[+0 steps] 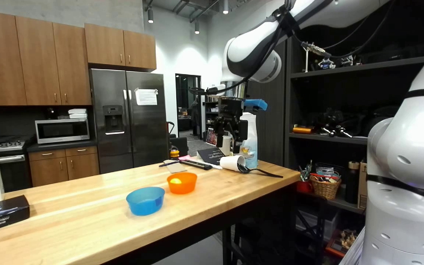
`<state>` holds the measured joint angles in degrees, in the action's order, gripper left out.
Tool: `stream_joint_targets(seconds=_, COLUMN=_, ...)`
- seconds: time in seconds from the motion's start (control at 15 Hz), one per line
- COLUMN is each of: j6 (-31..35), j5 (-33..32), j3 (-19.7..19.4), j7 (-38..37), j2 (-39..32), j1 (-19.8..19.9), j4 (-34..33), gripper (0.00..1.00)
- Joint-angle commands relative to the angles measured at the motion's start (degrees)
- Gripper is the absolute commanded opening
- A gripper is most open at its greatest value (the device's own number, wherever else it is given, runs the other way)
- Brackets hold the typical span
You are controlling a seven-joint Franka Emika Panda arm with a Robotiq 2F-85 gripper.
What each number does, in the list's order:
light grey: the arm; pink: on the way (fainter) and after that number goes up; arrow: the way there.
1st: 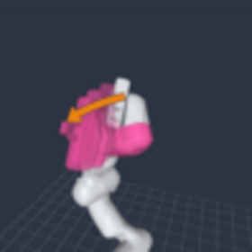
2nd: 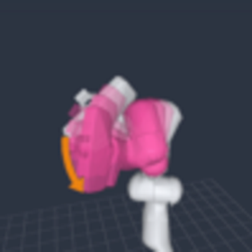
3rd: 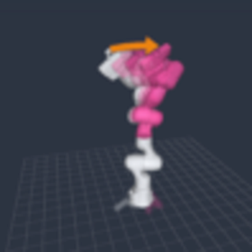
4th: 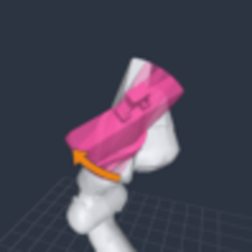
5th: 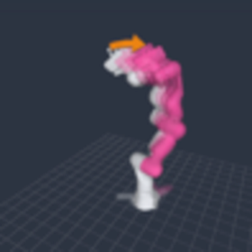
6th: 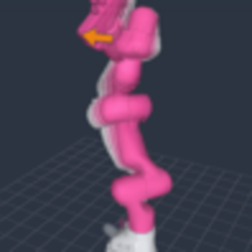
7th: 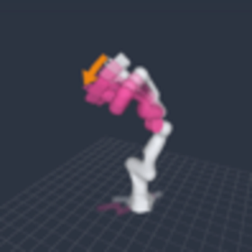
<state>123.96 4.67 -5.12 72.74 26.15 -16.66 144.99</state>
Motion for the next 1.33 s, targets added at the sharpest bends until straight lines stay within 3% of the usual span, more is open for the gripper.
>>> stream_joint_targets(seconds=0.0, j6=4.45, j5=-0.19, j3=1.75, j7=4.59, j2=-5.3, j1=0.35, j4=-2.71, gripper=1.0)
stream_joint_targets(seconds=0.4, j6=6.07, j5=0.18, j3=4.48, j7=13.7, j2=-12.77, j1=0.74, j4=-6.98, gripper=1.0)
stream_joint_targets(seconds=0.73, j6=4.55, j5=-2.41, j3=4.38, j7=20.33, j2=-19.69, j1=5.41, j4=-15.38, gripper=1.0)
stream_joint_targets(seconds=1.27, j6=2.51, j5=8.99, j3=6.32, j7=31.57, j2=-27.31, j1=8.51, j4=-21.85, gripper=1.0)
